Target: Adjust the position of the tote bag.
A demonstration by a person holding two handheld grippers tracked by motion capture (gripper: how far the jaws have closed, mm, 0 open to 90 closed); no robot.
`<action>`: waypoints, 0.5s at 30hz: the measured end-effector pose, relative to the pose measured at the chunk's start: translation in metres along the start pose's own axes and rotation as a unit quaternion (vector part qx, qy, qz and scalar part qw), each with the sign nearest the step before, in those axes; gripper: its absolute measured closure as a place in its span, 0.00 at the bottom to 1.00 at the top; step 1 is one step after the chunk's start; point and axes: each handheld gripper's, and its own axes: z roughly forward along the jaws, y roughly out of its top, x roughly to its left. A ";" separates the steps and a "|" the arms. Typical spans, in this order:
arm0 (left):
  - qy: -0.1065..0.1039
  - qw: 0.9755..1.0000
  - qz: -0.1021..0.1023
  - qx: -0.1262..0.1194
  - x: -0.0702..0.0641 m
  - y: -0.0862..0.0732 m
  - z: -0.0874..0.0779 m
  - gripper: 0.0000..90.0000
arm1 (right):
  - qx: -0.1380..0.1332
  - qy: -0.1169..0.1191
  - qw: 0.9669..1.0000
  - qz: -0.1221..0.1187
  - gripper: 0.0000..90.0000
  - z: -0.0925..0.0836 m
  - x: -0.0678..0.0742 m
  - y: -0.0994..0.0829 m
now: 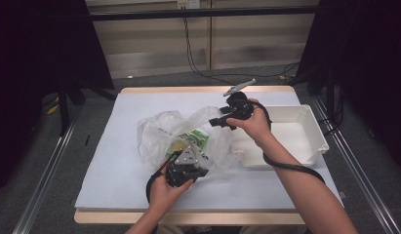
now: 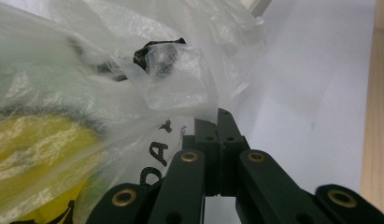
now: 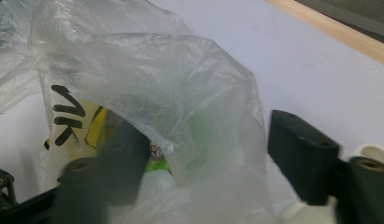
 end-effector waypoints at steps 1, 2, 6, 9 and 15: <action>0.000 1.000 0.001 0.000 0.000 0.000 0.000 1.00 | -0.003 -0.007 1.000 0.007 0.47 0.002 -0.001 0.000; -0.001 1.000 0.001 0.002 0.000 0.000 0.001 1.00 | -0.001 -0.009 1.000 0.012 0.54 0.004 -0.003 0.000; -0.010 1.000 -0.003 0.001 -0.003 -0.003 0.004 1.00 | -0.001 -0.017 1.000 0.022 0.77 0.009 -0.013 -0.002; -0.013 1.000 0.002 0.012 -0.004 -0.003 0.005 1.00 | 0.005 -0.022 0.999 0.027 0.88 0.011 -0.020 -0.002; -0.017 1.000 -0.002 0.013 -0.007 -0.006 0.005 1.00 | 0.014 -0.028 0.999 0.035 0.98 0.016 -0.033 -0.004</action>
